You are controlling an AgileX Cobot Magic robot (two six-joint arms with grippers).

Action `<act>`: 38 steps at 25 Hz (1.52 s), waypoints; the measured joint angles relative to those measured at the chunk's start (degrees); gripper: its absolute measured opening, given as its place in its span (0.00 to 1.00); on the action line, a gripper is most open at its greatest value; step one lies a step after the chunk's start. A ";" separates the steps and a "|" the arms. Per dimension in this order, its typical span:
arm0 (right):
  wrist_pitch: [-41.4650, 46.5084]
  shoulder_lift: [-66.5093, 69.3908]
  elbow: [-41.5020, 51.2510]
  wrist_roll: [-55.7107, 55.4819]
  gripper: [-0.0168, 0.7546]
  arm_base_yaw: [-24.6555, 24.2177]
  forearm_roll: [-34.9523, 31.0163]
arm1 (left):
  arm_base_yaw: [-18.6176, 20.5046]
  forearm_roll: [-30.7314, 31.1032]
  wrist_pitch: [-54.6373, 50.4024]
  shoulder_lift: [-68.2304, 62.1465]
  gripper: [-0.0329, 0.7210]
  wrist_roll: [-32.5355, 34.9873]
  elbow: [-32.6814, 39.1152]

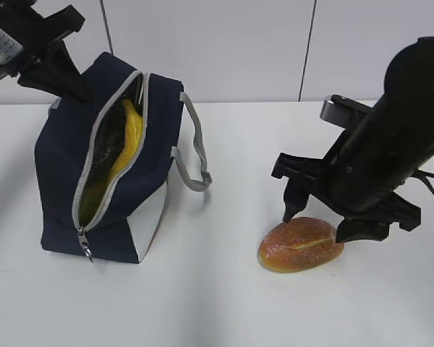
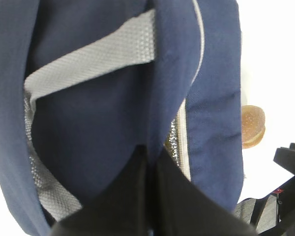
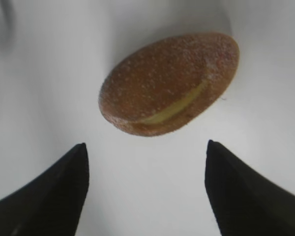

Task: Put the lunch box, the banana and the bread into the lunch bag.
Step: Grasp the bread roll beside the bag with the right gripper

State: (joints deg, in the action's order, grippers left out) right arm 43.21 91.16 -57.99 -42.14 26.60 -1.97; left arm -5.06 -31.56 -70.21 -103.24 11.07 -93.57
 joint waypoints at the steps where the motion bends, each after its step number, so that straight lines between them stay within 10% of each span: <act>1: -0.62 0.43 0.00 -0.38 0.73 0.00 0.27 | 0.00 0.00 0.00 0.00 0.04 0.00 0.00; 19: -4.93 5.18 0.00 -29.30 0.73 0.00 2.85 | 0.00 -0.23 0.00 0.00 0.04 0.00 0.00; 38: -8.68 12.42 -0.71 -32.23 0.73 0.00 1.11 | 0.00 -0.28 -0.06 0.00 0.04 0.00 0.00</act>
State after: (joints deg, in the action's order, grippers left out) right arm 34.54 103.58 -58.70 -74.37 26.60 -0.86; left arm -5.06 -31.84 -70.27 -103.24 11.07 -93.57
